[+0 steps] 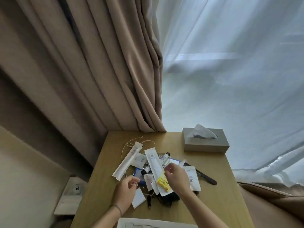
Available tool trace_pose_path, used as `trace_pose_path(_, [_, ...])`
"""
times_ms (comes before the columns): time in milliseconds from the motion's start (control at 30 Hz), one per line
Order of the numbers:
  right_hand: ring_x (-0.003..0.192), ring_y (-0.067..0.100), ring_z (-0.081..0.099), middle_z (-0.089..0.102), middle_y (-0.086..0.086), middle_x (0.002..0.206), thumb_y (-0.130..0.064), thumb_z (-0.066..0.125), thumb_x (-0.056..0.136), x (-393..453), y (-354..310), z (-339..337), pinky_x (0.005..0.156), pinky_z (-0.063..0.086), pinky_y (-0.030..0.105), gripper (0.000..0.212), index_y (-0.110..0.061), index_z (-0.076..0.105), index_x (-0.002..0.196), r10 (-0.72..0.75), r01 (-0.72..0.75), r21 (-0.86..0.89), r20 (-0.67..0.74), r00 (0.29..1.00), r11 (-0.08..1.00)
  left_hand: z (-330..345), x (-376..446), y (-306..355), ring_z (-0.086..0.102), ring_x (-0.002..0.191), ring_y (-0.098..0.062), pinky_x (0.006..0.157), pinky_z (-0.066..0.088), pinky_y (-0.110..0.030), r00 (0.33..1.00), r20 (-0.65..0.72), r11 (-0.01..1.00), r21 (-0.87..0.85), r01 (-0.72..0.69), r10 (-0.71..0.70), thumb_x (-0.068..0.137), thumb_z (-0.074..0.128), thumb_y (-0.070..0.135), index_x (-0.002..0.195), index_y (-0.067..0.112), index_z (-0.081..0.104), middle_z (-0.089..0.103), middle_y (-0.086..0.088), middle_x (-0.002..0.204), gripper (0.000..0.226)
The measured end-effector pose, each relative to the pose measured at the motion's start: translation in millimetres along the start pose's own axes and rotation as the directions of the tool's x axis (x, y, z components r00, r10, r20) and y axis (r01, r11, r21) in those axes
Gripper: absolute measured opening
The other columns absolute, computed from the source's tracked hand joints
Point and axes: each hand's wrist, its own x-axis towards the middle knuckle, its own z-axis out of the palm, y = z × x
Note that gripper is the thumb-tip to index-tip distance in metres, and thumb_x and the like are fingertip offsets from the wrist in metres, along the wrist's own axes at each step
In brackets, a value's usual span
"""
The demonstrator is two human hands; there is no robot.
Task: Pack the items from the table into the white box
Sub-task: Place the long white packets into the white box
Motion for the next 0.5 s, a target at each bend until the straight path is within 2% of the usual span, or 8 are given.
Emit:
trace_pose_path(100, [0.101, 0.016, 0.065, 0.069, -0.007, 0.119, -0.025, 0.055, 0.091, 19.0, -10.0, 22.7, 0.083, 0.054, 0.034, 0.028, -0.030, 0.059, 0.119, -0.053, 0.058, -0.170, 0.033, 0.998, 0.984, 1.6, 13.2, -4.8, 0.066, 0.089, -0.005, 0.070, 0.055, -0.020, 0.999, 0.017, 0.999, 0.023, 0.034, -0.034, 0.097, 0.054, 0.008, 0.089, 0.030, 0.070, 0.072, 0.009, 0.092, 0.029])
trace_pose_path(200, [0.107, 0.023, 0.061, 0.060, 0.001, 0.130, -0.027, 0.060, 0.089, 31.7, -21.5, 42.7, 0.083, 0.054, 0.036, 0.048, -0.027, 0.047, 0.134, -0.068, 0.092, -0.302, 0.086, 0.994, 0.949, -0.2, 24.2, -6.6, 0.066, 0.085, -0.007, 0.072, 0.057, -0.026, 0.999, 0.024, 0.999, 0.028, 0.043, -0.044, 0.098, 0.053, 0.009, 0.090, 0.029, 0.070, 0.072, 0.010, 0.092, 0.028])
trace_pose_path(267, [0.110, 0.029, 0.060, 0.054, 0.007, 0.136, -0.029, 0.065, 0.086, 41.1, -26.4, 49.9, 0.082, 0.053, 0.039, 0.067, -0.024, 0.034, 0.146, -0.051, 0.094, -0.386, 0.120, 0.991, 0.918, -3.4, 30.0, -9.3, 0.065, 0.082, -0.005, 0.065, 0.054, -0.021, 1.000, 0.019, 0.998, 0.055, 0.019, -0.020, 0.097, 0.052, 0.009, 0.089, 0.031, 0.070, 0.071, 0.010, 0.088, 0.029])
trace_pose_path(367, [0.111, 0.035, 0.060, 0.048, 0.015, 0.141, -0.027, 0.072, 0.082, 53.2, -32.8, 57.0, 0.076, 0.052, 0.040, 0.093, -0.025, 0.016, 0.156, -0.042, 0.091, -0.422, 0.123, 0.991, 0.902, -7.1, 41.0, -16.3, 0.063, 0.072, -0.004, 0.054, 0.047, -0.014, 1.000, 0.002, 0.999, 0.049, -0.003, 0.003, 0.097, 0.052, 0.008, 0.086, 0.032, 0.070, 0.069, 0.011, 0.085, 0.031])
trace_pose_path(433, [0.118, 0.037, 0.057, 0.048, 0.018, 0.141, -0.032, 0.074, 0.081, 59.1, -34.8, 60.5, 0.080, 0.053, 0.042, 0.100, -0.025, 0.010, 0.158, -0.043, 0.093, -0.449, 0.120, 0.992, 0.889, -8.3, 47.4, -20.6, 0.065, 0.075, -0.005, 0.057, 0.049, -0.016, 1.000, 0.012, 0.998, 0.060, -0.011, 0.010, 0.096, 0.052, 0.009, 0.085, 0.032, 0.070, 0.070, 0.011, 0.086, 0.031])
trace_pose_path(500, [0.124, 0.037, 0.053, 0.051, 0.018, 0.140, -0.038, 0.075, 0.080, 64.6, -32.9, 63.1, 0.087, 0.053, 0.044, 0.105, -0.024, 0.007, 0.159, -0.027, 0.079, -0.478, 0.113, 0.993, 0.875, -8.1, 53.4, -24.4, 0.065, 0.084, -0.003, 0.067, 0.055, -0.020, 0.999, 0.039, 0.997, 0.074, -0.013, 0.010, 0.096, 0.052, 0.009, 0.087, 0.032, 0.069, 0.070, 0.012, 0.089, 0.030])
